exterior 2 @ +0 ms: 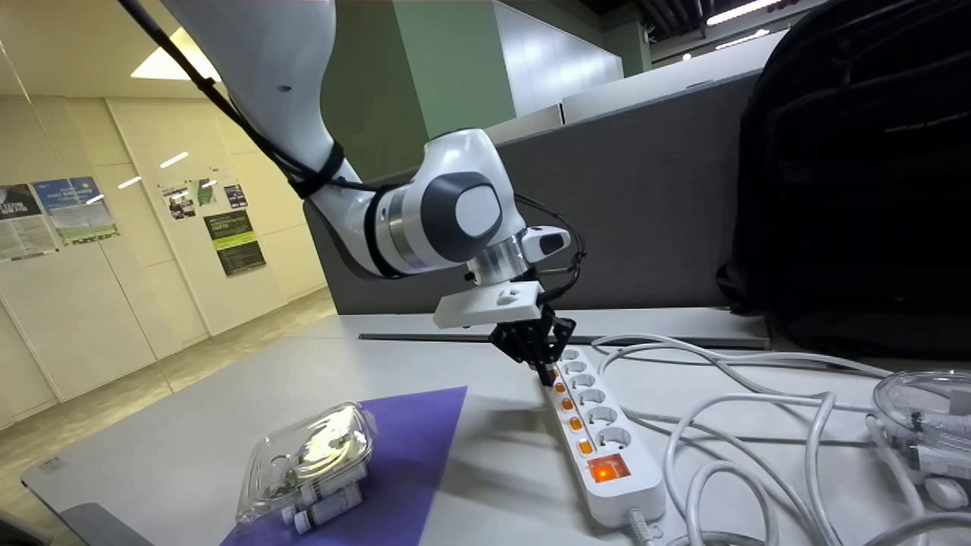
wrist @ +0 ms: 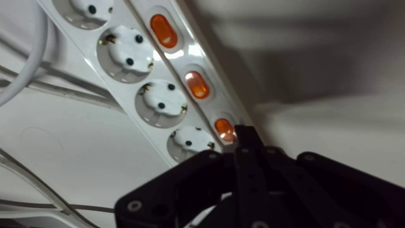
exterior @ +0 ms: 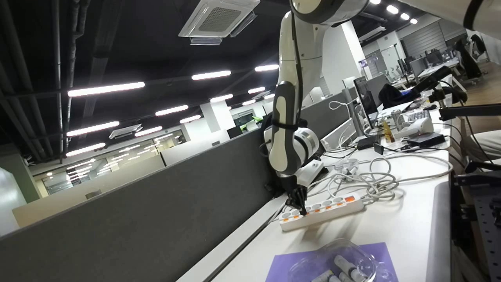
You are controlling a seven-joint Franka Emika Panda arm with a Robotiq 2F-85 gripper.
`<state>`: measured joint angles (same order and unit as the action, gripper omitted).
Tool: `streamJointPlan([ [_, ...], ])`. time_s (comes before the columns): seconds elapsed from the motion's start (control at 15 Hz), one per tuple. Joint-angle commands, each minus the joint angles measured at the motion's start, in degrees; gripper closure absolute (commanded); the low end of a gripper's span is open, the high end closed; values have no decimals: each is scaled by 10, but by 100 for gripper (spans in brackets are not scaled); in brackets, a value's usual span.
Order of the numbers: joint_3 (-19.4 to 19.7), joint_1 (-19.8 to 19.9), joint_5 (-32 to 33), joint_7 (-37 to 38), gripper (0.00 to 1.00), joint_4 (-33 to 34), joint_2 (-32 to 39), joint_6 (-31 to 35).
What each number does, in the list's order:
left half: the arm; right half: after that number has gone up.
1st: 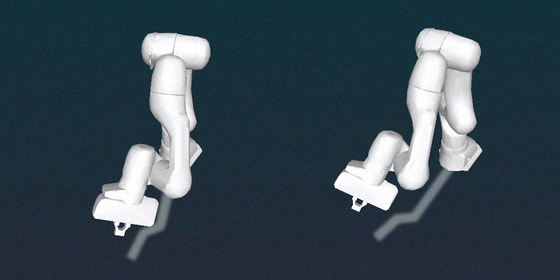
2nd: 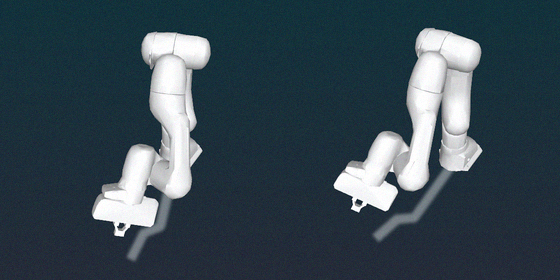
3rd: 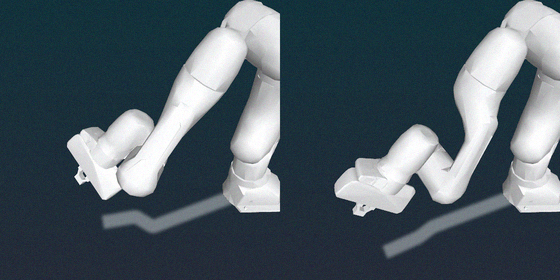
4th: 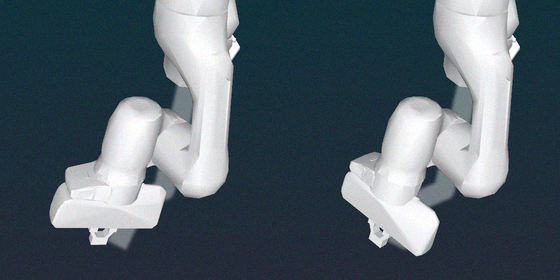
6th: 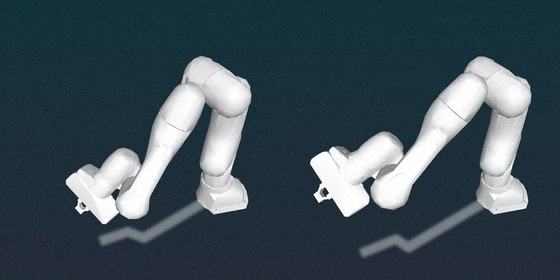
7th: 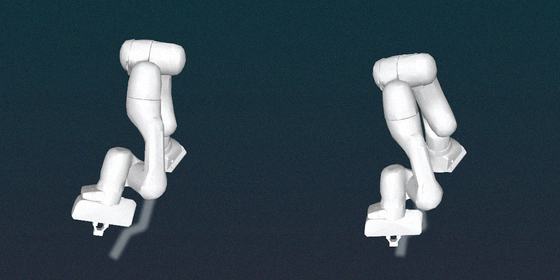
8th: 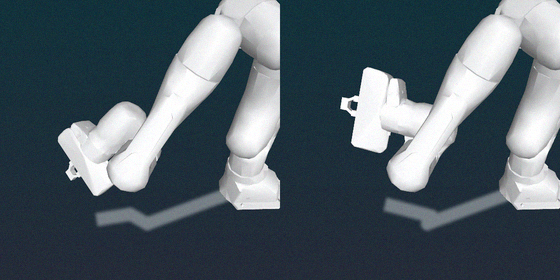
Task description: Turn off the third switch from the left on the adapter
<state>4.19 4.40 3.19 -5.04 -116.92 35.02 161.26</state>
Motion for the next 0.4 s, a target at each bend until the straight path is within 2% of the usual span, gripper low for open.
streamJointPlan([
  [0.0, -37, 22, -31, -5, 100, -57, -64, 16],
  [0.27, -65, 37, -64, -18, 100, -83, -108, -9],
  [0.33, -70, 41, -74, -20, 74, -83, -114, -24],
])
